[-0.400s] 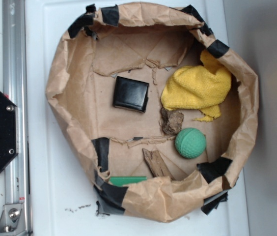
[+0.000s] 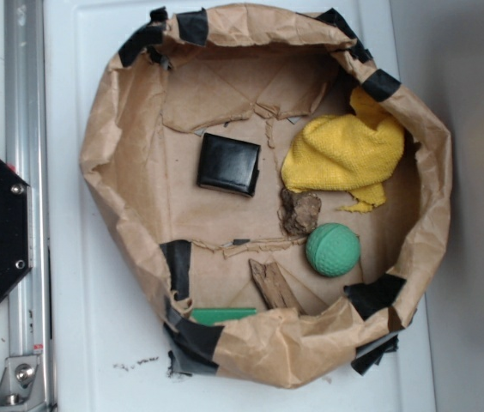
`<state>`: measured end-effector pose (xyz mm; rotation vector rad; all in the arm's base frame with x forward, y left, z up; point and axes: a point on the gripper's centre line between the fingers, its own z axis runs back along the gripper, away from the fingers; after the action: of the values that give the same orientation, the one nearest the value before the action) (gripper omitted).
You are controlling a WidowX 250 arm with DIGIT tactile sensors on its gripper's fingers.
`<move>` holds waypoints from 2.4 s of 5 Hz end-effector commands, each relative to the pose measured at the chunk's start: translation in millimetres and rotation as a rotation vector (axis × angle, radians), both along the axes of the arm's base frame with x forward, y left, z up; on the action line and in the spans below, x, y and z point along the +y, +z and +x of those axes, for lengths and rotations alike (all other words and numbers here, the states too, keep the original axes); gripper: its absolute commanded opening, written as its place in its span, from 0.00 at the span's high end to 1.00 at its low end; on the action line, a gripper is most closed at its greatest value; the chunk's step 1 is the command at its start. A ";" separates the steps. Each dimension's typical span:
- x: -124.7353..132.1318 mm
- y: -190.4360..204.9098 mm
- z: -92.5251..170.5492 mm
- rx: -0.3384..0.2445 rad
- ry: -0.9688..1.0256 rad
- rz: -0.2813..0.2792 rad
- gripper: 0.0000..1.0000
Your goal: Grab the black box.
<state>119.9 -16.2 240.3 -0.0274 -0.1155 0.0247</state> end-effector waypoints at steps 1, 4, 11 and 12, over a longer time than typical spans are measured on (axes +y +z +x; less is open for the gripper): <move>23.7 -34.1 46.7 0.033 -0.088 0.114 0.00; 41.1 -70.7 91.4 0.027 -0.179 0.141 0.00; 28.3 -186.5 128.7 -0.038 -0.398 0.054 1.00; 50.9 -136.3 121.5 -0.167 -0.292 0.068 1.00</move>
<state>235.9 35.7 95.1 -0.0009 -0.2308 -0.2730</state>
